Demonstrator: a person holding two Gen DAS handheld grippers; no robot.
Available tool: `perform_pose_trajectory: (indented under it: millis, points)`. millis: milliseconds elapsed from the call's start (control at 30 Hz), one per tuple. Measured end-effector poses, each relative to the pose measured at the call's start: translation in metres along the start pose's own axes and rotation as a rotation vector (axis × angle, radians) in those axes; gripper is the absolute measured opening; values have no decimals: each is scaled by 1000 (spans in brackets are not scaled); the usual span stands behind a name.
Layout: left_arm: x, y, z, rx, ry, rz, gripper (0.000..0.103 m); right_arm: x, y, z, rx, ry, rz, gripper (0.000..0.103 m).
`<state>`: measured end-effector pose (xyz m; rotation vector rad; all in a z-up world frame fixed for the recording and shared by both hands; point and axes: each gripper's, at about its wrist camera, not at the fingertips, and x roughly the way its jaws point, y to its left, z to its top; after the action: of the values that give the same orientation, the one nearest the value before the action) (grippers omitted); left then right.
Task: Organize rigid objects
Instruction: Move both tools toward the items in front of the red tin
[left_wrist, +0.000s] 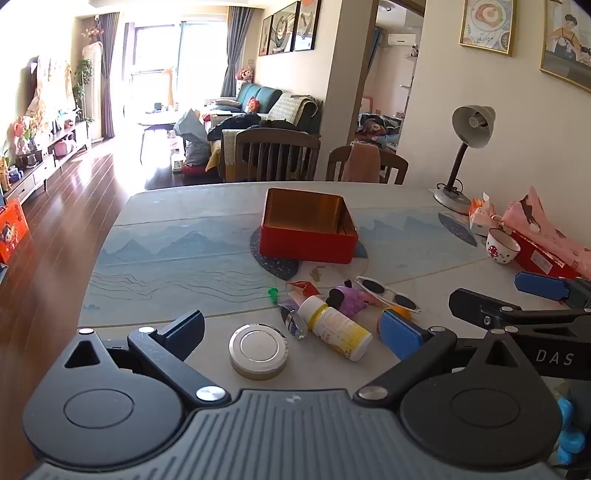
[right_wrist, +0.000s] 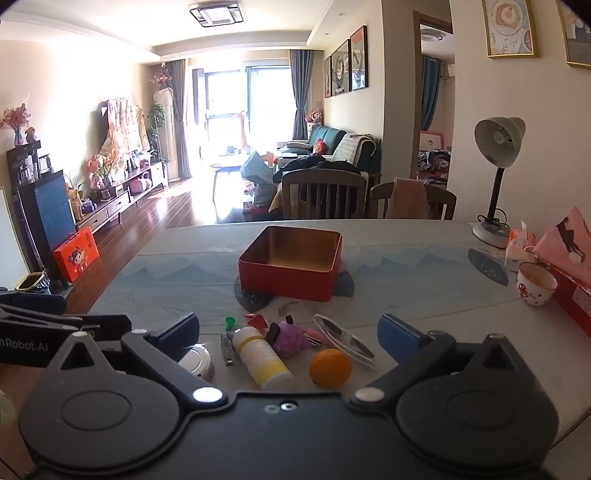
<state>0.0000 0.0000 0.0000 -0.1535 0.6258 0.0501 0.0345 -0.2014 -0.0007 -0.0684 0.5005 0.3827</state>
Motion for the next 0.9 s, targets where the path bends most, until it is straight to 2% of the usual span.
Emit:
perform_pose_trajectory:
  millis: [167, 300, 567, 900]
  points:
    - [5, -1, -1, 11, 21, 33, 102, -3, 10, -1, -41, -17, 2, 103]
    - [5, 5, 0, -14, 14, 23, 102, 0, 0, 1, -21, -9, 31, 103]
    - [-8, 6, -1, -30, -35, 21, 102, -2, 10, 2, -30, -30, 43, 103]
    - [-10, 8, 1, -36, -32, 6, 102, 0, 11, 0, -29, -30, 43, 103]
